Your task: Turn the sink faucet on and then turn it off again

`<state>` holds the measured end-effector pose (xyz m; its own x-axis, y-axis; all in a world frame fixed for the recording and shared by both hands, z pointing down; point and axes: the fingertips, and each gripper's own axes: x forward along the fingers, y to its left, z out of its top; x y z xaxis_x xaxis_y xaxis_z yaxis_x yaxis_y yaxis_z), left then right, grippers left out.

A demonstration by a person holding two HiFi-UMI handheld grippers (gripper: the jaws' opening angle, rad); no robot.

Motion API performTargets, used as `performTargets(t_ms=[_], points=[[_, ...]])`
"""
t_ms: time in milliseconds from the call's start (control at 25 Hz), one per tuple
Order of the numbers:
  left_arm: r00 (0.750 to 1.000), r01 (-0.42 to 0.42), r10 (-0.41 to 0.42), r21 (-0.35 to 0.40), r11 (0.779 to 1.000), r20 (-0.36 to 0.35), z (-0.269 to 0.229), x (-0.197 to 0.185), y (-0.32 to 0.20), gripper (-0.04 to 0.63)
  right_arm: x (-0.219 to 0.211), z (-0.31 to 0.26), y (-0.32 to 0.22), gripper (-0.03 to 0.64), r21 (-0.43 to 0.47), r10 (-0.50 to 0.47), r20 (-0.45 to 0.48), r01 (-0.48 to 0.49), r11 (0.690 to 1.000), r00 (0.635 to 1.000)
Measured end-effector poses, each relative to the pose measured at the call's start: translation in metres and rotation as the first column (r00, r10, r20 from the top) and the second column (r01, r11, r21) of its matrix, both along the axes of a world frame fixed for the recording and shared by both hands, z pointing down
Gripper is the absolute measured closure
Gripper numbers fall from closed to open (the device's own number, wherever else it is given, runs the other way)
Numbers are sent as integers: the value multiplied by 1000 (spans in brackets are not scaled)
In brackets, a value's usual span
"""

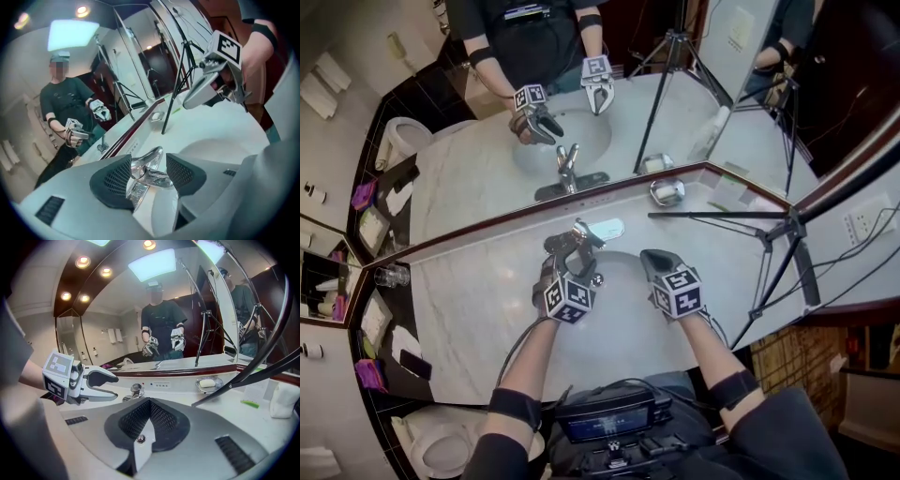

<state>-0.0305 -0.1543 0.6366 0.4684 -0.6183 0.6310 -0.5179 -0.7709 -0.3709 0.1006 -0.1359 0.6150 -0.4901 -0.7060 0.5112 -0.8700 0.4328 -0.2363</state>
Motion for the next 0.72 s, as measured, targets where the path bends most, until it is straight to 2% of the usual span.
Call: performTargets(t_ms=[160, 280, 480, 720], points=[[984, -91, 80, 63, 994, 158, 18, 11, -11, 365, 8, 4, -2, 597, -7, 15, -1, -15, 1000, 1000], [965, -147, 124, 85, 986, 231, 30, 19, -16, 365, 11, 7, -4, 597, -14, 20, -2, -20, 1000, 1000], [944, -199, 163, 103, 975, 286, 39, 34, -20, 365, 14, 11, -7, 597, -23, 25, -4, -25, 999, 1000], [941, -194, 160, 90, 977, 297, 54, 38, -31, 367, 21, 13, -8, 597, -28, 40, -6, -40, 999, 999]])
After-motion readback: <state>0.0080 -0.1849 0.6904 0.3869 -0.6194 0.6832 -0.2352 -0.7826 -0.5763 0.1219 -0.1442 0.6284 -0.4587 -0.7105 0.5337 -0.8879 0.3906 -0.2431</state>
